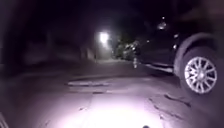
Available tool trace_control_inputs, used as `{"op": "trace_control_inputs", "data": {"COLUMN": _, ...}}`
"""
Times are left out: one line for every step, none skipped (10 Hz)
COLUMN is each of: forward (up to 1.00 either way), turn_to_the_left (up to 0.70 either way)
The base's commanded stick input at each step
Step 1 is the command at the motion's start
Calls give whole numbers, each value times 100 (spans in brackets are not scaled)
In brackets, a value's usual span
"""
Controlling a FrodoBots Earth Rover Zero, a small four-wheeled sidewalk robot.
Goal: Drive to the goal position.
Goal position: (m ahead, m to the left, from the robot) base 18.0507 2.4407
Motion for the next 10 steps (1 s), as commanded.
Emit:
{"op": "trace_control_inputs", "data": {"forward": 70, "turn_to_the_left": -1}}
{"op": "trace_control_inputs", "data": {"forward": 70, "turn_to_the_left": 0}}
{"op": "trace_control_inputs", "data": {"forward": 70, "turn_to_the_left": 0}}
{"op": "trace_control_inputs", "data": {"forward": 70, "turn_to_the_left": 0}}
{"op": "trace_control_inputs", "data": {"forward": 70, "turn_to_the_left": 0}}
{"op": "trace_control_inputs", "data": {"forward": 70, "turn_to_the_left": 0}}
{"op": "trace_control_inputs", "data": {"forward": 70, "turn_to_the_left": 0}}
{"op": "trace_control_inputs", "data": {"forward": 70, "turn_to_the_left": 0}}
{"op": "trace_control_inputs", "data": {"forward": 70, "turn_to_the_left": 0}}
{"op": "trace_control_inputs", "data": {"forward": 70, "turn_to_the_left": 0}}
